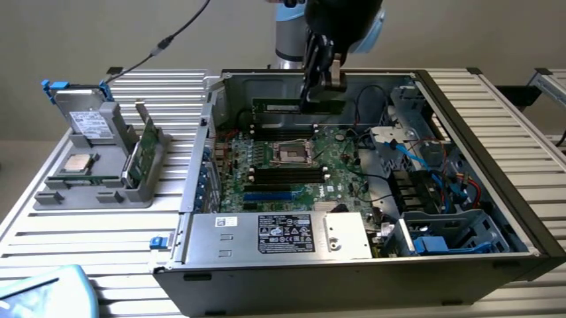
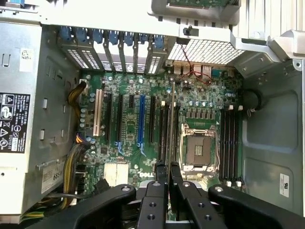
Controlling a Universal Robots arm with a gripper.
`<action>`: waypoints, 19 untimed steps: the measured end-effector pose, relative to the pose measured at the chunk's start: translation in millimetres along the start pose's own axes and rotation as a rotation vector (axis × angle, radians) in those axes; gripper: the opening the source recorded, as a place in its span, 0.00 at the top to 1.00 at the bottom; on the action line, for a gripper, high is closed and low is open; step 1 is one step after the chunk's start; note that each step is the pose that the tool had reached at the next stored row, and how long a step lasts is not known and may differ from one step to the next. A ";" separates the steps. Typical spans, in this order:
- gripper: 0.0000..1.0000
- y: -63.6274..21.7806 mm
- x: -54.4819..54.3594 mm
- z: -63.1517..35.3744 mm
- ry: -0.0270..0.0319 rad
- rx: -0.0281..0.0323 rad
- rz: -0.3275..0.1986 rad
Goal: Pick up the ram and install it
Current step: 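Pick up the ram and move it above insertion slot, then insert the ram into the slot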
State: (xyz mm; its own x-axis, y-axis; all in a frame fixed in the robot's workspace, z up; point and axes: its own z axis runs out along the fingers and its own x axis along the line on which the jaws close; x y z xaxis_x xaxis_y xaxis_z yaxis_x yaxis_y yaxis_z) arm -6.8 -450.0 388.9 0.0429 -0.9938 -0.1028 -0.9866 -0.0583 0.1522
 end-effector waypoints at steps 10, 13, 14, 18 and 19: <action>0.86 -3.0 -2.0 18.4 0.0053 -0.0034 -0.034; 0.86 -3.9 -1.8 23.7 0.0064 -0.0041 -0.040; 0.86 -4.2 -1.8 25.5 0.0066 -0.0042 -0.042; 0.86 -5.3 -1.6 32.7 0.0078 -0.0050 -0.049; 0.86 -5.6 -1.4 34.4 0.0078 -0.0050 -0.049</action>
State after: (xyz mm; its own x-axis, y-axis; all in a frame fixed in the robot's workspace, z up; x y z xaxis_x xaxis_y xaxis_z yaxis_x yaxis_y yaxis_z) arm -6.8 -444.9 354.4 0.0923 -0.9904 -0.1025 -0.9825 -0.1073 0.1522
